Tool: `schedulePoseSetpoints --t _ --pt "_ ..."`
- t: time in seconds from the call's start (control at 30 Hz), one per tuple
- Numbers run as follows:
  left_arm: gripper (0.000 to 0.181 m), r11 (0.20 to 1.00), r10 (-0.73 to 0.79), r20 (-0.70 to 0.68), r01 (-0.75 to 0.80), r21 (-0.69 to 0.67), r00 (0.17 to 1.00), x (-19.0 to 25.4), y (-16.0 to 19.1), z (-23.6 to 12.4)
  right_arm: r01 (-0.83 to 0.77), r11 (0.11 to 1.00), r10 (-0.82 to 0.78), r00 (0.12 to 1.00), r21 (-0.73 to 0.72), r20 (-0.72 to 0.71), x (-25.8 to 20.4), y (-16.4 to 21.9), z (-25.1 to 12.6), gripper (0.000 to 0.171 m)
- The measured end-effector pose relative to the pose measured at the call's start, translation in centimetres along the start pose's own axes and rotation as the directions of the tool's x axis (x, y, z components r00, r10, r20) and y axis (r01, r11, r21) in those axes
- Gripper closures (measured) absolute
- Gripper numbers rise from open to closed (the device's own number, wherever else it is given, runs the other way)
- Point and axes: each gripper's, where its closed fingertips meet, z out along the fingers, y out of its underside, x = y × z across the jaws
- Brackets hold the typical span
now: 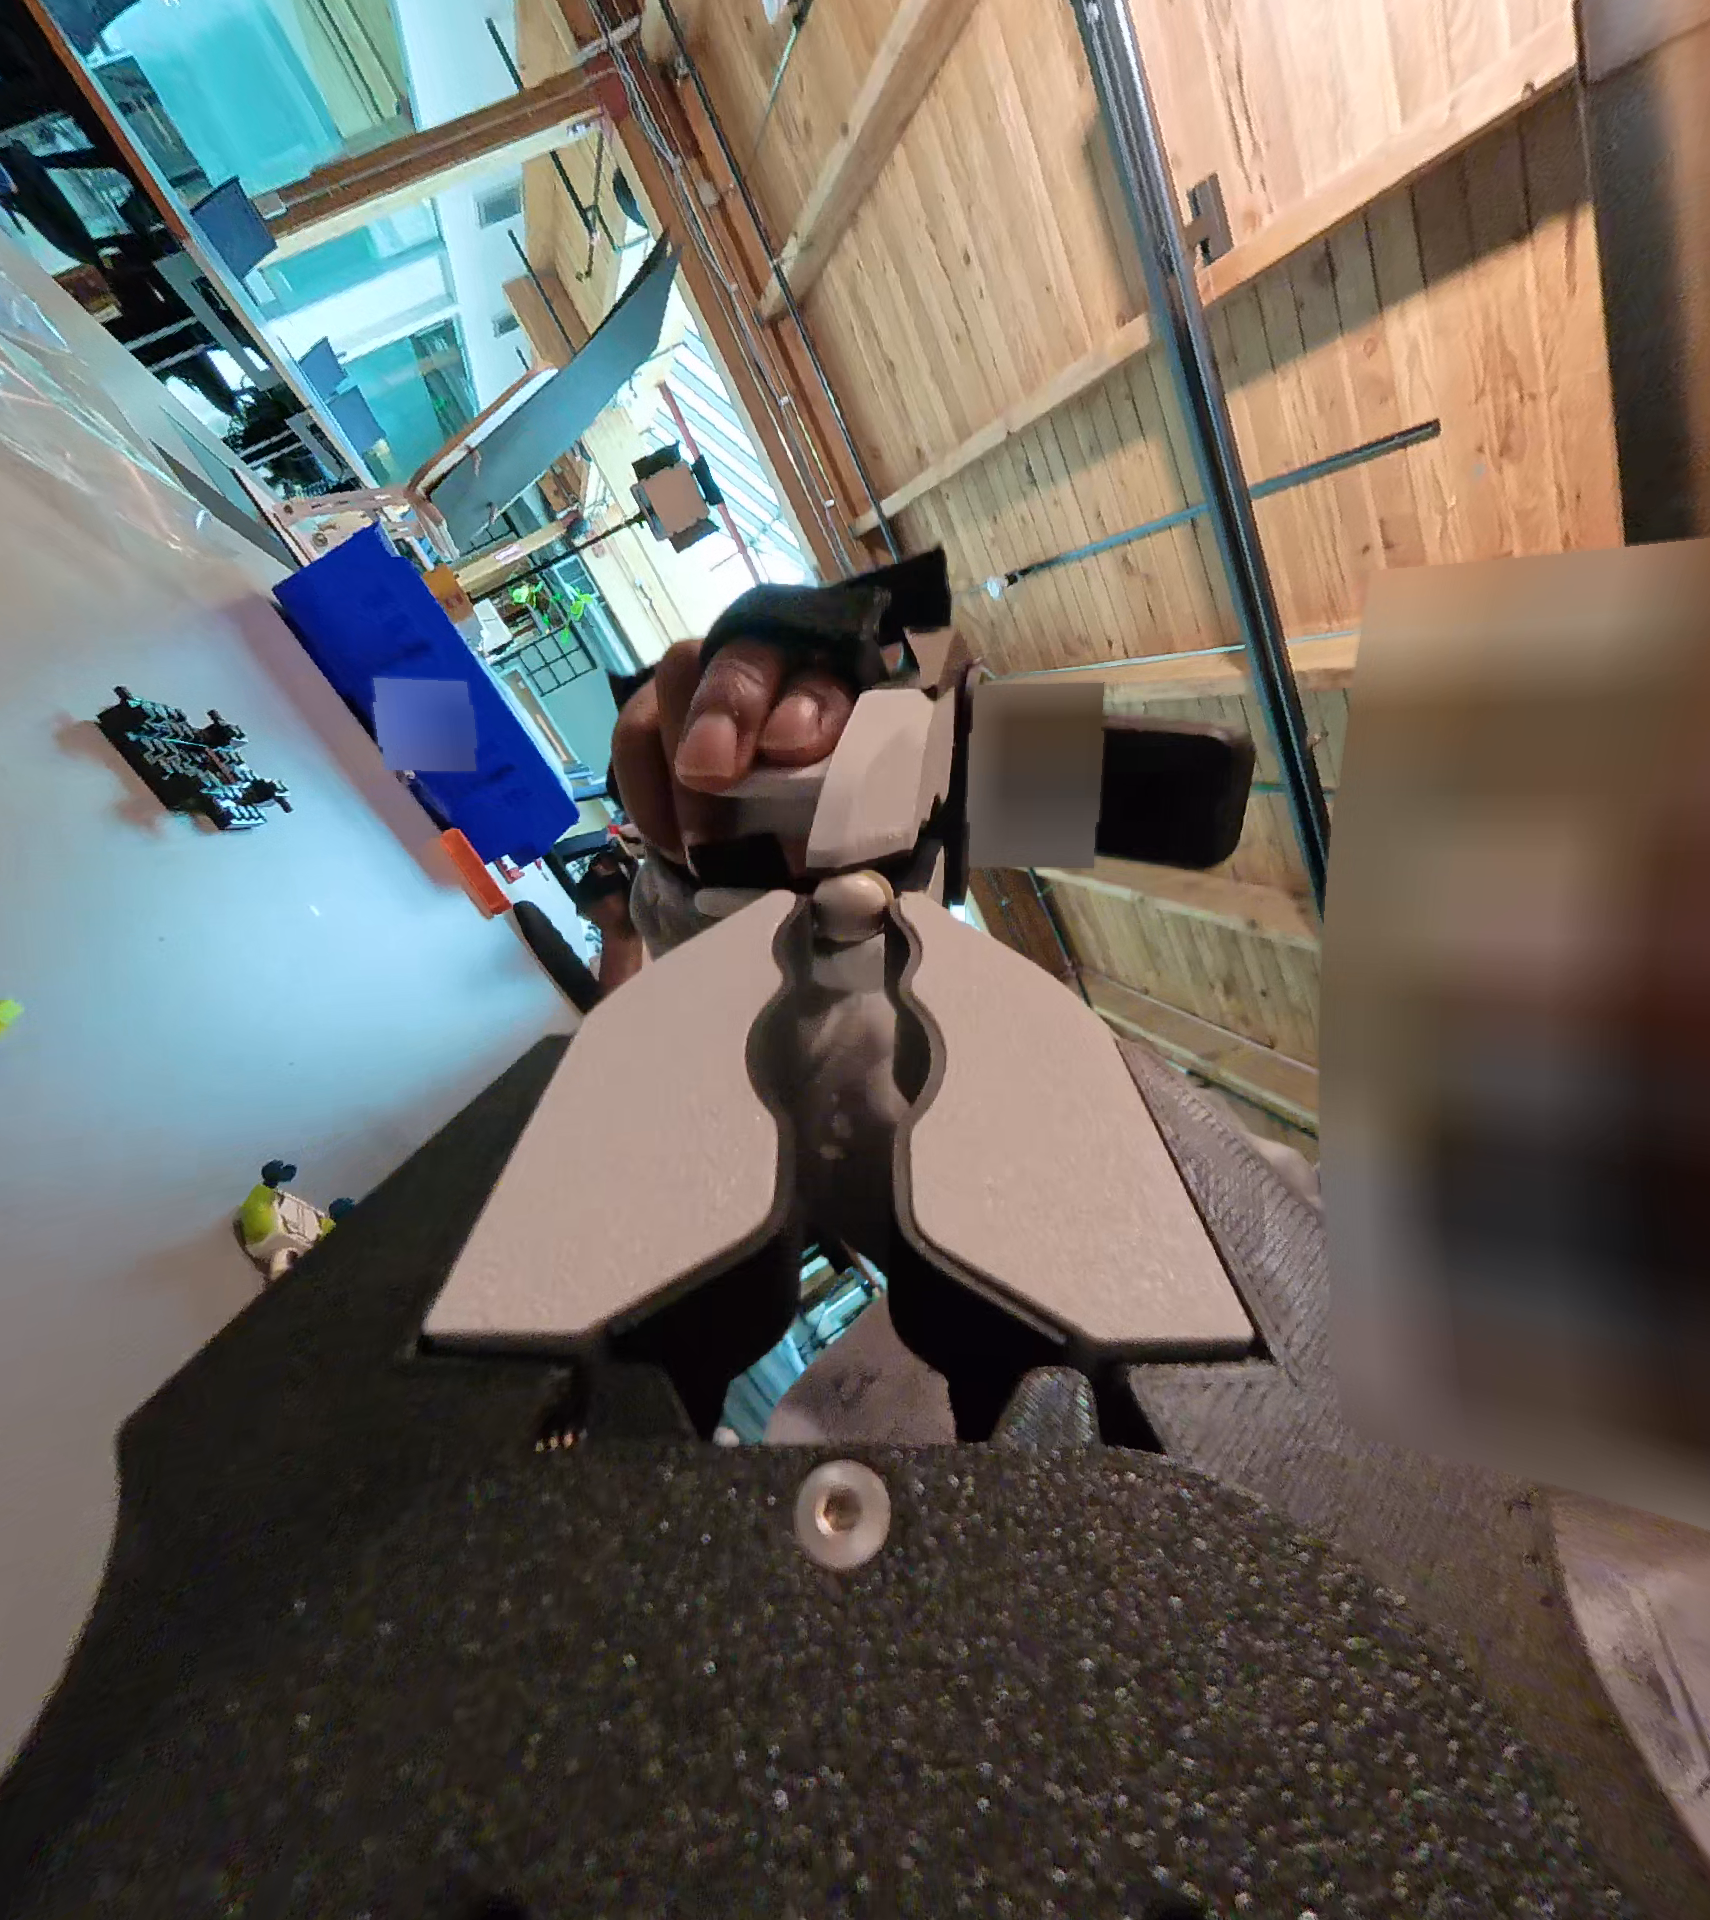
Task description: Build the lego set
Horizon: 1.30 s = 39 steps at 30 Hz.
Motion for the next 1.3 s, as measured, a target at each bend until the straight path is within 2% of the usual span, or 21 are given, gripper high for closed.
schedulePoseSetpoints --t 0.17,0.4,0.5,0.6,0.77,0.93,1.1,1.23,1.3 --pt "0.169 1.000 0.008 0.003 -0.008 -0.014 1.000 0.0 0.2 0.0 0.027 1.000 -0.027 0.995 -0.005 0.091 -0.3 0.0 0.0 0.159" --pt "0.169 1.000 0.014 0.018 -0.014 -0.018 1.000 -0.2 0.3 0.2 0.017 1.000 -0.016 0.994 -0.005 0.107 -0.5 0.2 0.0 0.159" --pt "0.169 0.999 0.039 0.040 -0.039 0.006 0.998 -0.3 -0.1 0.0 -0.040 0.999 0.040 0.997 -0.007 0.061 0.0 0.3 0.2 0.159" --pt "0.169 0.997 0.067 0.091 -0.070 0.034 0.994 -0.8 -0.9 -0.5 -0.168 0.986 0.168 0.985 0.013 0.026 0.3 0.6 -0.3 0.150" --pt "0.169 0.987 0.152 0.192 -0.160 0.027 0.970 -1.3 -1.8 -1.3 -0.388 0.915 0.382 0.922 -0.115 -0.070 -1.5 5.6 -1.0 0.144" --pt "0.169 0.984 0.169 0.242 -0.178 0.017 0.955 -2.0 -2.0 -1.5 -0.628 0.749 0.609 0.778 -0.212 -0.152 -6.1 10.1 -1.2 0.142" --pt "0.169 0.984 0.164 0.246 -0.174 0.021 0.955 -2.1 -2.2 -1.7 -0.681 0.693 0.641 0.732 -0.236 -0.230 -8.5 10.9 -0.5 0.139" --pt "0.169 0.983 0.178 0.249 -0.185 0.006 0.952 -2.0 -2.0 -1.6 -0.690 0.671 0.620 0.723 -0.271 -0.305 -8.3 11.5 0.1 0.140" --pt "0.169 0.981 0.189 0.255 -0.195 -0.003 0.948 -2.0 -1.9 -1.6 -0.699 0.656 0.634 0.715 -0.286 -0.294 -8.5 11.5 0.6 0.142"
